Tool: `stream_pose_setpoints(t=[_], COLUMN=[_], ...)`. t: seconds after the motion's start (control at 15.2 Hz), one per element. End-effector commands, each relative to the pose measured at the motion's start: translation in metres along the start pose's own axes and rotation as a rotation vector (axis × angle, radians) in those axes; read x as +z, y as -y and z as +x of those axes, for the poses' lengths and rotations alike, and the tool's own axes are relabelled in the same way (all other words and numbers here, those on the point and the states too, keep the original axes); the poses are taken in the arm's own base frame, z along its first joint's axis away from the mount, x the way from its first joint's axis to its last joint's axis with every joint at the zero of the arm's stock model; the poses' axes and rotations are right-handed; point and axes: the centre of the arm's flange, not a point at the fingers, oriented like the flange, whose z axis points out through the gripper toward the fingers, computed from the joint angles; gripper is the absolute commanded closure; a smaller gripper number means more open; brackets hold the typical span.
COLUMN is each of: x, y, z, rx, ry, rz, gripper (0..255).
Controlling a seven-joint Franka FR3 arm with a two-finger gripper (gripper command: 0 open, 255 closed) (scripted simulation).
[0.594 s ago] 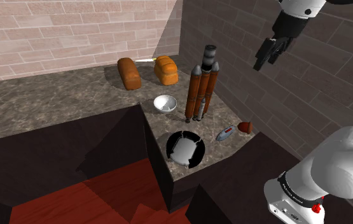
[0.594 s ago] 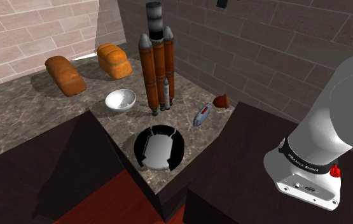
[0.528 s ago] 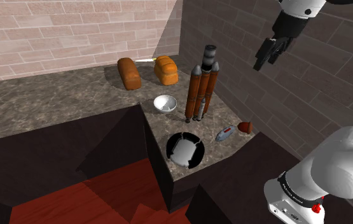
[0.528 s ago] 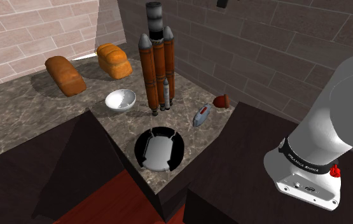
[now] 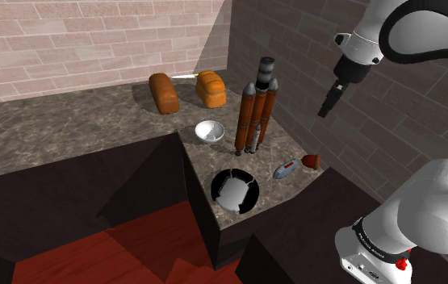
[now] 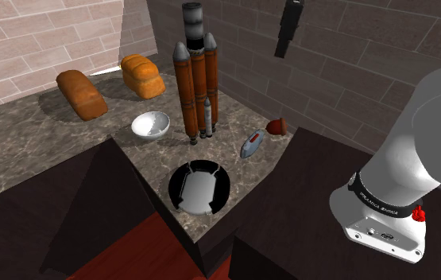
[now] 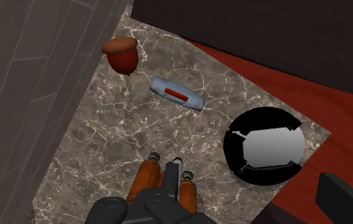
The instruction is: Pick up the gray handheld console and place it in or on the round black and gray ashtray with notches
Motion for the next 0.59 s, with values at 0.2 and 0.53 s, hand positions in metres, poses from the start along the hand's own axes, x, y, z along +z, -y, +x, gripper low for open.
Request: stream_pose_setpoints(t=[0.2,0.53], x=[0.066,0.130], y=[-0.014,-0.029], z=[-0.007,-0.011], rx=[-0.227,-0.448], ry=[-0.003,-0.005], rz=[0.009,0.018], gripper=[0,0])
